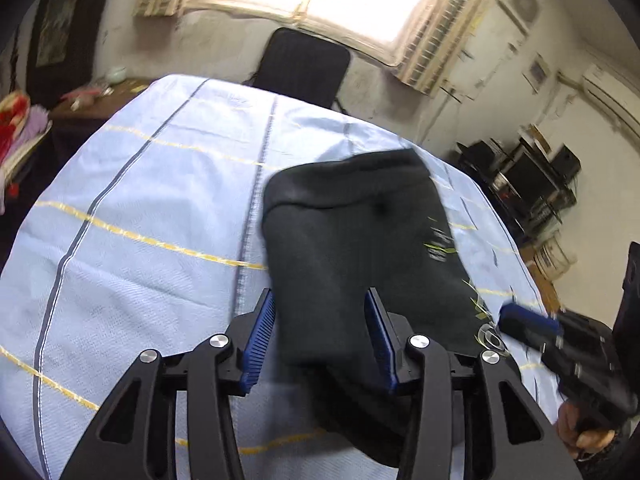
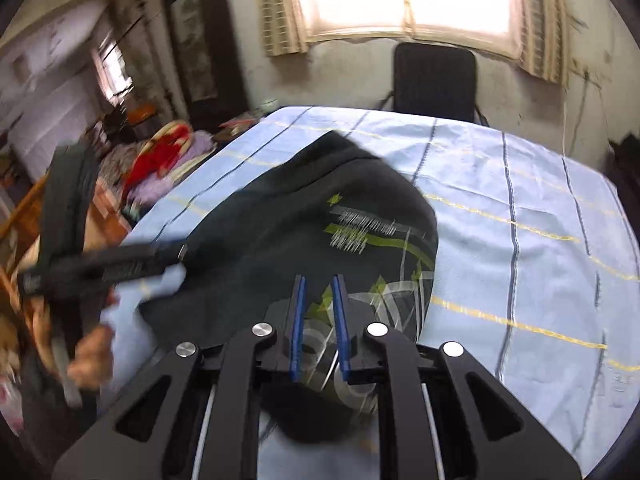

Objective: Fold large clothes

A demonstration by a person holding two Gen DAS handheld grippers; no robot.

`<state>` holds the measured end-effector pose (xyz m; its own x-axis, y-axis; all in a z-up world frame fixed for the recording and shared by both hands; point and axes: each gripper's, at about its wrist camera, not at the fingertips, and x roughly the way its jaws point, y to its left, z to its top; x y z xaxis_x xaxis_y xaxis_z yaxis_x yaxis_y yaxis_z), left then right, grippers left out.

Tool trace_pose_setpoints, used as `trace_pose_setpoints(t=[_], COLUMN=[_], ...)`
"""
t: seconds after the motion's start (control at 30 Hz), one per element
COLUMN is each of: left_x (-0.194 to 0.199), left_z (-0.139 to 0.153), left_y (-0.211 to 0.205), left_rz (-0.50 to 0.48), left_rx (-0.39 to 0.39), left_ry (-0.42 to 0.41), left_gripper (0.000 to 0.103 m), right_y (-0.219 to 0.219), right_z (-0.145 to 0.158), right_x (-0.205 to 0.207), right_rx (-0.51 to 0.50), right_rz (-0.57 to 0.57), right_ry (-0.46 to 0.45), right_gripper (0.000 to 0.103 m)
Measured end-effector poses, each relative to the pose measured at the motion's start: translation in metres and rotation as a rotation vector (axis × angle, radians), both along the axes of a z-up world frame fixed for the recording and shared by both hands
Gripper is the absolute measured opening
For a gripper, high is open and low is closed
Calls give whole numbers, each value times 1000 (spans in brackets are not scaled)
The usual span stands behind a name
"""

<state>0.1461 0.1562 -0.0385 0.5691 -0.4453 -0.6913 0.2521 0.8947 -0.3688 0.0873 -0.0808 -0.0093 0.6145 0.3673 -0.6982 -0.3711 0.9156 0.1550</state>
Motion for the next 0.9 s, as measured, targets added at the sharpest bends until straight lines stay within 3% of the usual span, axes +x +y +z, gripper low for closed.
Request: trace_pose_setpoints(t=[0.1, 0.2, 0.3, 0.37, 0.53, 0.63, 0.67, 0.7, 0.73, 0.8, 0.9], left_x=[-5, 4, 6, 6, 7, 8, 7, 6, 4, 2, 3], left_z=[-11, -37, -46, -46, -48, -43, -38, -33, -25, -15, -13], left_y=[-19, -27, -32, -35, -43, -34, -27, -20, -12, 1, 18], left_rz=[-8, -10, 1, 6, 26, 26, 22, 16, 8, 11, 5], left_rx=[119, 150, 187, 205, 248, 194, 147, 104, 48, -13, -92], left_ry=[4, 75, 78, 73, 51, 77, 86, 85, 73, 48, 57], left_gripper=[46, 48, 48, 49, 59, 59, 59, 63, 72, 82, 86], right_y=[7, 12, 15, 18, 3, 7, 6, 0, -10, -26, -52], right_z=[-7, -20, -35, -43, -52, -45, -40, -35, -28, -15, 1], right_x=[-22, -35, -30, -27, -19, -21, -21, -21, -20, -24, -28], right_rx=[-44, -85, -58, -60, 42, 12, 33, 77, 149, 217, 274], right_rz=[41, 46, 68, 79, 97, 98, 102, 105, 113, 89, 51], right_ry=[18, 8, 40, 35, 76, 65, 73, 85, 103, 87, 28], right_gripper=[15, 15, 14, 14, 13, 15, 19, 31, 39, 76, 80])
